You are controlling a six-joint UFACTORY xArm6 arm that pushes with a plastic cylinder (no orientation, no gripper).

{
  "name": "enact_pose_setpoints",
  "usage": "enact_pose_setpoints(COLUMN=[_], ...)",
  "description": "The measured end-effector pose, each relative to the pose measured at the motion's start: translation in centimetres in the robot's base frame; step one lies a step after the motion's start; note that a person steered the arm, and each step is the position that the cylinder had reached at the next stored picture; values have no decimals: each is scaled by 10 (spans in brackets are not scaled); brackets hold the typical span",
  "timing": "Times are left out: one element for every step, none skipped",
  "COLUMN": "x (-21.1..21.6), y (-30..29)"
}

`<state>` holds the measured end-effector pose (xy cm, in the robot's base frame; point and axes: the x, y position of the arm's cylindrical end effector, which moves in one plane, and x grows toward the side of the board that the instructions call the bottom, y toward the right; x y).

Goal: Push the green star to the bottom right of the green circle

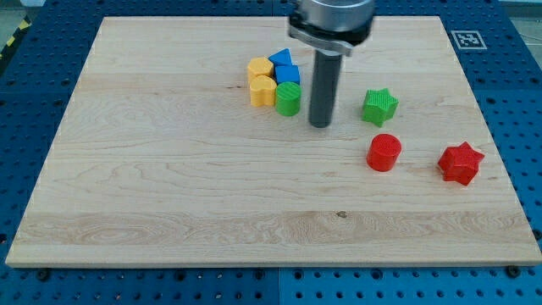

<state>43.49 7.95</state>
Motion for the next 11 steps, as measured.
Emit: enact_pose_setpoints(x=[28,30,30,30,30,29,24,23,19,4,-24], y=[24,28,49,65,69,74,76,95,109,116,116])
